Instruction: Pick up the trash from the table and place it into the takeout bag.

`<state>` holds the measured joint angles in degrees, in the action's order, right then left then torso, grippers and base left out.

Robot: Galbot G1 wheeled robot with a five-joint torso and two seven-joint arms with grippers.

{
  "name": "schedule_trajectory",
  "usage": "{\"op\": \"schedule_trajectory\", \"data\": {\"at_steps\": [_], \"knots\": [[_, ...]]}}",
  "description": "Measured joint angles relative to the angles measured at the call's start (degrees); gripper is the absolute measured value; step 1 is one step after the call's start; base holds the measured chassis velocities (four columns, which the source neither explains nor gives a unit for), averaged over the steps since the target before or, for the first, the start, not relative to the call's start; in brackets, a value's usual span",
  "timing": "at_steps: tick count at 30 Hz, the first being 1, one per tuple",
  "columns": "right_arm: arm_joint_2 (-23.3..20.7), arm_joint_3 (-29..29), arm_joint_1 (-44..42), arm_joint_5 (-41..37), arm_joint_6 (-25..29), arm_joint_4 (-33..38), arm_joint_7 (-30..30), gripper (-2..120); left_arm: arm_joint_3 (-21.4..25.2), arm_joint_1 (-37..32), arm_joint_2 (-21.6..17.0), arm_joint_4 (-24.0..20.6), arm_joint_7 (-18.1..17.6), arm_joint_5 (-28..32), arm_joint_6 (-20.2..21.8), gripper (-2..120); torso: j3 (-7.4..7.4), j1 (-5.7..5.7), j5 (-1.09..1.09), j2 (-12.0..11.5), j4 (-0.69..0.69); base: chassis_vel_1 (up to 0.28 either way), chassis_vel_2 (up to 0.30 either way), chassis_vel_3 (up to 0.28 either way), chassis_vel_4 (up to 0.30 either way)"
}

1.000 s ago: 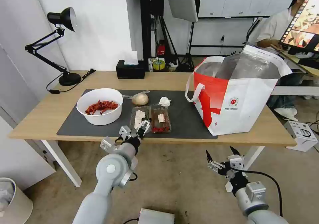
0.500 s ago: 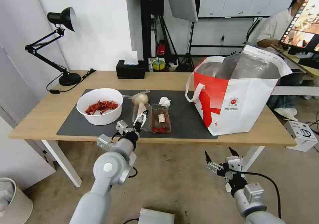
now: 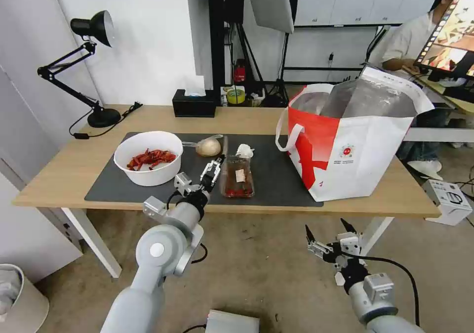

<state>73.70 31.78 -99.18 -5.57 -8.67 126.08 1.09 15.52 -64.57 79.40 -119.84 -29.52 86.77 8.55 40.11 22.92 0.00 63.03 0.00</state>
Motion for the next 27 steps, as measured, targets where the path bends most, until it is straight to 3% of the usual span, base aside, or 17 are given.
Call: {"op": "schedule_trajectory", "data": {"at_steps": [14,17,20,21,24,25,27], "knots": [[0.44,1.86,-1.38,-0.27,0.75,1.63,0.00,100,-4.33,2.28,0.83,1.76,1.07,-4.06,1.36,100,0.00,0.00,0.00,0.00,0.00,0.000,0.000,0.000,0.000],[0.65,2.27,-2.09,-0.34,1.26,2.21,-0.02,100,-5.77,4.41,-0.73,2.96,2.09,-8.24,2.45,100,0.00,0.00,0.00,0.00,0.00,0.000,0.000,0.000,0.000],[0.31,2.65,-2.18,-2.26,1.40,3.44,-0.05,100,-9.98,8.08,-8.40,5.15,7.90,-20.45,4.30,92,0.00,0.00,-0.01,-0.01,0.00,0.000,0.000,0.000,0.000],[0.31,2.65,-2.18,-2.26,1.40,3.44,-0.05,100,-9.98,8.08,-8.40,5.15,7.90,-20.45,4.30,92,0.00,0.00,-0.01,-0.01,0.00,0.000,0.000,0.000,0.000],[-0.66,2.81,-1.85,-7.68,1.40,4.17,-0.07,100,-12.53,11.03,-15.04,7.28,15.56,-34.47,4.39,79,0.00,0.00,-0.01,-0.01,0.00,0.000,0.000,0.000,0.000],[-0.66,2.81,-1.85,-7.68,1.40,4.17,-0.07,100,-12.53,11.03,-15.04,7.28,15.56,-34.47,4.39,79,0.00,0.00,-0.01,-0.01,0.00,0.000,0.000,0.000,0.000],[-1.29,2.95,-1.48,-11.34,1.42,4.51,-0.09,100,-13.85,12.25,-18.62,8.23,19.23,-39.44,3.54,68,0.00,0.01,-0.01,-0.01,0.00,0.000,0.000,0.000,0.000]]}}
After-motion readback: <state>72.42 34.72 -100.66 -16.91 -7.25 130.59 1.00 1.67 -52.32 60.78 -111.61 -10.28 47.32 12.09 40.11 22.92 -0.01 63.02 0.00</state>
